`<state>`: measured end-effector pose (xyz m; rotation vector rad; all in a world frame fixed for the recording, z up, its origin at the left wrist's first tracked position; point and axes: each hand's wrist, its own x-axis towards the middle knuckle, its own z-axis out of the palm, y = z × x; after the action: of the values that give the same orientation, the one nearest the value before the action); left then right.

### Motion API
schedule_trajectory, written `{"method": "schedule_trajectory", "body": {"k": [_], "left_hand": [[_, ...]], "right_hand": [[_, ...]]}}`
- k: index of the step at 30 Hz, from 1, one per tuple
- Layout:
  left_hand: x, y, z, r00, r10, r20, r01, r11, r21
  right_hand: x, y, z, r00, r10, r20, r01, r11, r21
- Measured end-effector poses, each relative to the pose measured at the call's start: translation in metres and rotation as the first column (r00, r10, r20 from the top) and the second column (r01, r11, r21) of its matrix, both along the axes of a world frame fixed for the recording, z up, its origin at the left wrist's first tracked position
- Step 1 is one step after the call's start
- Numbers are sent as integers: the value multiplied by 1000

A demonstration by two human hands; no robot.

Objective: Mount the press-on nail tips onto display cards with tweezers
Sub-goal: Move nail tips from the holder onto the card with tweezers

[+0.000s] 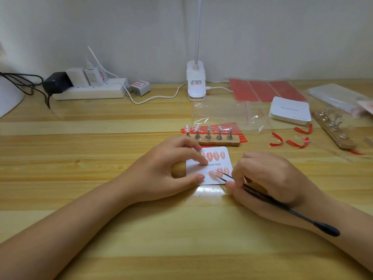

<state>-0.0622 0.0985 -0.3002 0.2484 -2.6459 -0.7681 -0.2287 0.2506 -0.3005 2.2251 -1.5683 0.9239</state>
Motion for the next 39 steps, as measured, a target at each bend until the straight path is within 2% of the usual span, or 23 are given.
{"method": "schedule_trajectory", "body": {"k": [4,6,9,11,13,16,24,32,34,36,39], "left_hand": [[0,0,0,1000,-3,3,3,1000,-4],[0,0,0,1000,-4,0,4,1000,-8],[-1,2,0,1000,-4,-6,4,1000,0],[-1,3,1,1000,-10,-4,10,1000,-5],[-1,4,2,1000,-21,8,21,1000,-20],[-1,5,2,999,-28,24,28,999,-32],[-2,5,2,1000,-16,24,17,1000,-25],[-3,5,2,999,-18,35,19,999,-26],[-2,5,2,1000,-9,27,10,1000,-18],[-1,5,3,1000,0,26,0,1000,-6],[-1,5,4,999,3,32,-3,1000,-1]], "right_hand": [[0,5,0,999,8,38,-7,999,-36],[1,6,0,983,-3,184,13,998,-57],[4,6,5,863,-20,505,32,999,-16],[4,3,7,797,-56,601,43,998,36],[3,-1,7,815,-96,572,38,993,112],[1,-5,3,898,-85,433,13,986,166],[-2,-5,1,880,-47,472,-59,976,208],[1,-5,1,944,-89,318,24,979,203],[2,-3,5,935,-58,349,6,989,148],[3,-1,6,893,-34,448,-2,997,79],[1,5,10,718,-67,693,-46,989,143]]}}
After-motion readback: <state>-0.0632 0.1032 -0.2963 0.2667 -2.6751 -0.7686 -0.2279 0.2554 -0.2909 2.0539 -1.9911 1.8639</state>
